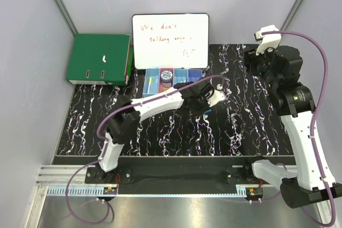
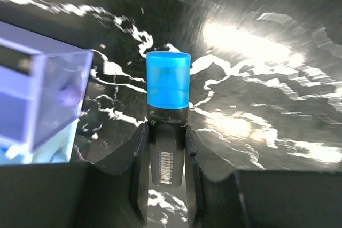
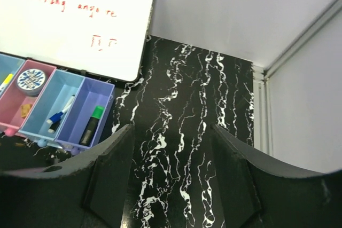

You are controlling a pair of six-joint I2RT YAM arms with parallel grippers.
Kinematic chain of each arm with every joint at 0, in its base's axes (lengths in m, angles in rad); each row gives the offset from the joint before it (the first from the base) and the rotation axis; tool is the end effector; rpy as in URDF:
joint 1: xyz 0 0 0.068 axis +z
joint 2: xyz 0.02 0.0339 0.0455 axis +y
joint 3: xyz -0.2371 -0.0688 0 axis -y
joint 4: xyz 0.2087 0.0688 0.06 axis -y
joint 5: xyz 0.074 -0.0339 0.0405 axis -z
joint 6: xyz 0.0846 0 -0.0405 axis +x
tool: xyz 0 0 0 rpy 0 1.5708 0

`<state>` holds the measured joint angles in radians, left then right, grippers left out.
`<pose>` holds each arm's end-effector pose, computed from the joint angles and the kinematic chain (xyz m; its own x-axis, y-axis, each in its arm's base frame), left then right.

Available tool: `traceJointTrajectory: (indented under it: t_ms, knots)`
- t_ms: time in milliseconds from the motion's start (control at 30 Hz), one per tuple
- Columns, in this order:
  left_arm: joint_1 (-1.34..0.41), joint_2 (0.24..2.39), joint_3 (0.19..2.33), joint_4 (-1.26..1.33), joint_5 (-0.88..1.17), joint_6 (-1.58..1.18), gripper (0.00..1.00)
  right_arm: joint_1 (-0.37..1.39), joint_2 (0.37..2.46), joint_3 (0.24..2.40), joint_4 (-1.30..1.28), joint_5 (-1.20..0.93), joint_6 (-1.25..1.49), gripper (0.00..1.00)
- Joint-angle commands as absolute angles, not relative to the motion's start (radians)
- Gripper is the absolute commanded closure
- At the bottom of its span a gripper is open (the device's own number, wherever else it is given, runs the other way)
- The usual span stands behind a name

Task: Sort the stationery into containers
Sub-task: Pick up the pen from the center of the board, then place the pen in the storage box.

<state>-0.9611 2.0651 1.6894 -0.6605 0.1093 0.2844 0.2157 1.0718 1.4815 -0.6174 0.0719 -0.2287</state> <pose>0.2382 -0.3571 0.1654 -0.2353 0.8240 -0.5154 0.9510 0.3047 0.0529 0.2250 0.0431 0.4272 -0.1634 -0.2673 -0.9497 -0.1867 0.9536 -0.2363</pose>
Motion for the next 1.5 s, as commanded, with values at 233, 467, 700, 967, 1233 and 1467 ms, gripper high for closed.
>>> traceJointTrajectory:
  t_ms: [233,467,700,967,1233,1467]
  knots:
    - [-0.813,2.006,1.919,-0.652,0.267,-0.156,1.00,0.213,1.048,1.459,-0.554,0.140,-0.224,0.33]
    - [-0.726,2.169,2.100,-0.667,0.141,-0.290,1.00,0.213,1.045,1.445,-0.543,0.141,-0.222,0.33]
    - [-0.706,2.266,2.135,-0.667,0.003,-0.313,1.00,0.212,1.035,1.419,-0.538,0.143,-0.222,0.33]
    - [-0.703,2.324,2.186,-0.666,-0.095,-0.307,1.00,0.213,1.046,1.408,-0.529,0.135,-0.215,0.33]
    - [-0.696,2.365,2.227,-0.646,-0.092,-0.318,1.00,0.212,1.035,1.396,-0.526,0.130,-0.216,0.33]
    - [-0.695,2.384,2.256,-0.618,-0.032,-0.337,1.00,0.210,1.023,1.382,-0.523,0.132,-0.225,0.33]
